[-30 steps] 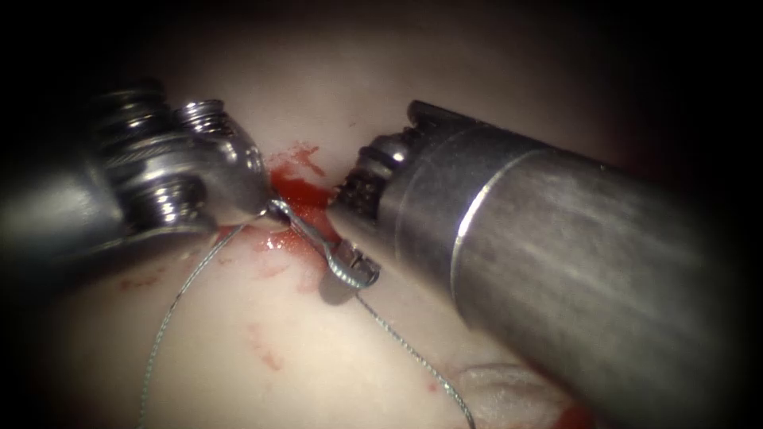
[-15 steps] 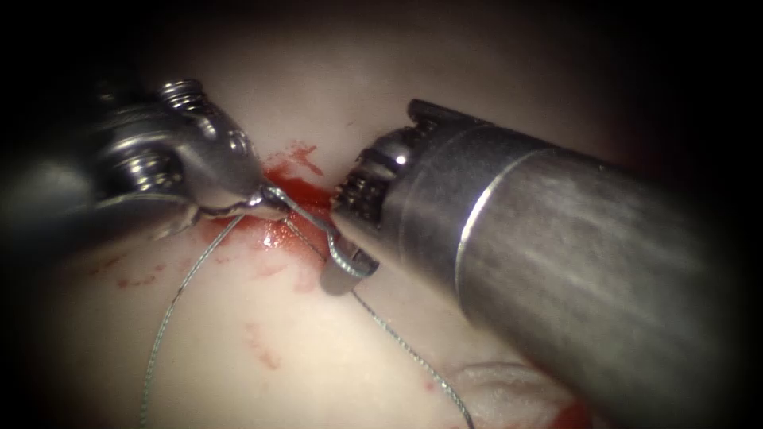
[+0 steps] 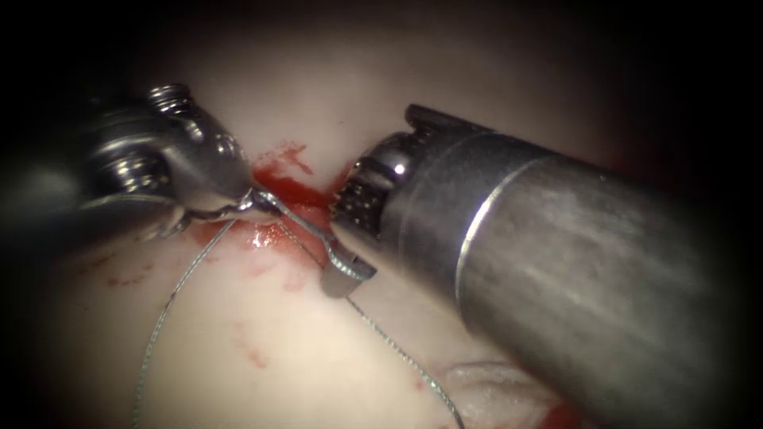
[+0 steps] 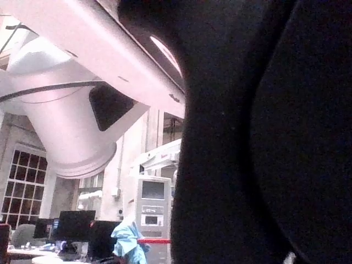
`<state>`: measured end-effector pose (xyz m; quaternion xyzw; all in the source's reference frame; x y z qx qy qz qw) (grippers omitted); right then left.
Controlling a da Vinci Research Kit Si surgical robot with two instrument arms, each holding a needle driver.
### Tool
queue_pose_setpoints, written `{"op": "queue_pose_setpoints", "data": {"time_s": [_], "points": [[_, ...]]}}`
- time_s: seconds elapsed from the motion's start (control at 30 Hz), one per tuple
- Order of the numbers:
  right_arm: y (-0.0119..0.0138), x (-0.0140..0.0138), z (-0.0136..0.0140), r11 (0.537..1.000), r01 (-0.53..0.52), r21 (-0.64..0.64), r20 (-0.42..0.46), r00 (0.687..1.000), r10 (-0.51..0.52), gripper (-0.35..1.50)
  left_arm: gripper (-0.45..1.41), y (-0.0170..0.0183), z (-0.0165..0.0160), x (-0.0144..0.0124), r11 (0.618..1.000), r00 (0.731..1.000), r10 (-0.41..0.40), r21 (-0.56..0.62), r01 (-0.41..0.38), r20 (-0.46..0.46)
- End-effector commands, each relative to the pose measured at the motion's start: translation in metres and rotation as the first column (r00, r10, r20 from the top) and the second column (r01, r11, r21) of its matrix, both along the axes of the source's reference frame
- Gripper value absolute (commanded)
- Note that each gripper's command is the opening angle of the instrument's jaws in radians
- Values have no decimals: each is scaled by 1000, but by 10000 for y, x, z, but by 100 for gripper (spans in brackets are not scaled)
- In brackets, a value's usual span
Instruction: Wound Closure
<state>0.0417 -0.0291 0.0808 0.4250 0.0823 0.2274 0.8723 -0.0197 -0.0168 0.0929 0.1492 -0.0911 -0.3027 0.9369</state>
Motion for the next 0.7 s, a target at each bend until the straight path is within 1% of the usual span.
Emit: {"op": "queue_pose_setpoints", "data": {"time_s": [0.03, 0.13, 0.2, 0.23, 0.3, 0.33, 0.37, 0.43, 0.57, 0.67, 0.7], "points": [[11, 6, 0, 1000, 4, -13, 12, 1000, -4, -16, -45, 12, -5, -5, 1000, 1000, -3, -4, 3, 4], [11, 3, 1, 1000, 12, -23, 24, 1000, -12, -15, -45, 12, -5, -6, 1000, 1000, -4, -5, 4, 3], [12, 2, 1, 1000, 6, -20, 32, 999, -5, -6, -45, 11, -4, -6, 1000, 1000, -3, -3, 3, 4], [12, 2, 1, 1000, 6, -20, 32, 999, -5, -6, -45, 11, -4, -6, 1000, 1000, -3, -3, 3, 4], [11, 1, 2, 1000, 8, -21, 31, 999, -7, 4, -45, 11, -4, -5, 1000, 1000, -3, -1, 3, 6], [9, 1, 2, 1000, 10, -22, 31, 999, -9, 22, -45, 11, -4, -5, 1000, 1000, -3, -1, 3, 6], [8, 1, 2, 1000, 5, -23, 34, 999, -5, 26, -45, 11, -4, -5, 1000, 1000, -3, -1, 3, 6], [6, -1, 2, 1000, 12, -20, 34, 999, -12, 39, -45, 11, -4, -5, 1000, 1000, -2, 1, 2, 7], [3, -1, 1, 1000, 15, -19, 40, 999, -14, 44, -45, 11, -3, -5, 1000, 1000, -2, 3, 2, 8], [-1, -1, 1, 1000, 11, 4, 69, 998, -11, 49, -45, 9, -1, -5, 1000, 1000, -3, 4, 3, 11], [-5, -2, 2, 1000, 14, 15, 83, 996, -15, 46, -45, 8, 1, -5, 1000, 1000, -3, 6, 3, 12]]}}
